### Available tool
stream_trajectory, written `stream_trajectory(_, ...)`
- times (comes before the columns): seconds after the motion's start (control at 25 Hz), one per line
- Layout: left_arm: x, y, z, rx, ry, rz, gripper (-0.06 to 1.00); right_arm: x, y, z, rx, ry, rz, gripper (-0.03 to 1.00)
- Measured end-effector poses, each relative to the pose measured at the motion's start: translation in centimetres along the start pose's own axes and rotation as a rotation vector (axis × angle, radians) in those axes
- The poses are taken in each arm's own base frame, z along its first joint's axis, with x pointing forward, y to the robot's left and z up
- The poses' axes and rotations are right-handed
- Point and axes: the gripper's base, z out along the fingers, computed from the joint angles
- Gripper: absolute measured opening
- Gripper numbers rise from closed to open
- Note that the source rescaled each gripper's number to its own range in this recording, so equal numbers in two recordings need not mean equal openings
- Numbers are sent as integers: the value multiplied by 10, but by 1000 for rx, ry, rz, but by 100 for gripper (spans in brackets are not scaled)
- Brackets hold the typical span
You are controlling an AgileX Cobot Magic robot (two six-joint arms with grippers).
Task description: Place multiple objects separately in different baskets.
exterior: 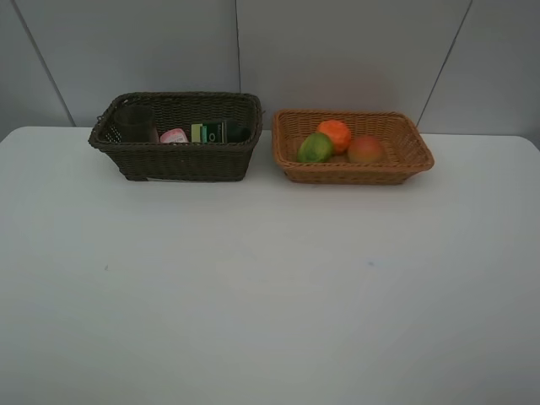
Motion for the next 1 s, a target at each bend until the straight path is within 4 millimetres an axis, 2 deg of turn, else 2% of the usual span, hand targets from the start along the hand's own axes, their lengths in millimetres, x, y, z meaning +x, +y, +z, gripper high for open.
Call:
stream_trajectory(0.4,0,-1,0,-165,-2,-81,94,0,0,0,0,0,0,70)
stream_trajectory(1.0,0,-1,0,-171,-2,-84,94,0,0,0,0,0,0,70)
